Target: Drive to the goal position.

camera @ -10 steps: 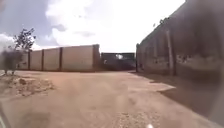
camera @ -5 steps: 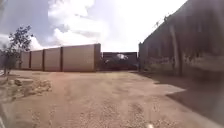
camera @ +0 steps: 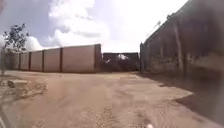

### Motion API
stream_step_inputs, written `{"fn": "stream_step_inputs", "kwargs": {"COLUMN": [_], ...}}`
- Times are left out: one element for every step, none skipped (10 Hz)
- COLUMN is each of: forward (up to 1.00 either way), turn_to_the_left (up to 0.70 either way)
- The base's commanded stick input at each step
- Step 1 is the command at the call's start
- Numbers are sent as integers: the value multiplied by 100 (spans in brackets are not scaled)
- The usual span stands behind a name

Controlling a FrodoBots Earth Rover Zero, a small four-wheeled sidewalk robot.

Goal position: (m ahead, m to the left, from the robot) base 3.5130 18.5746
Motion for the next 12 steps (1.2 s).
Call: {"fn": "stream_step_inputs", "kwargs": {"forward": [60,60,60,60,60,60,60,60,60,60,60,60], "turn_to_the_left": [15,15,15,15,0,0,0,0,0,0,0,6]}}
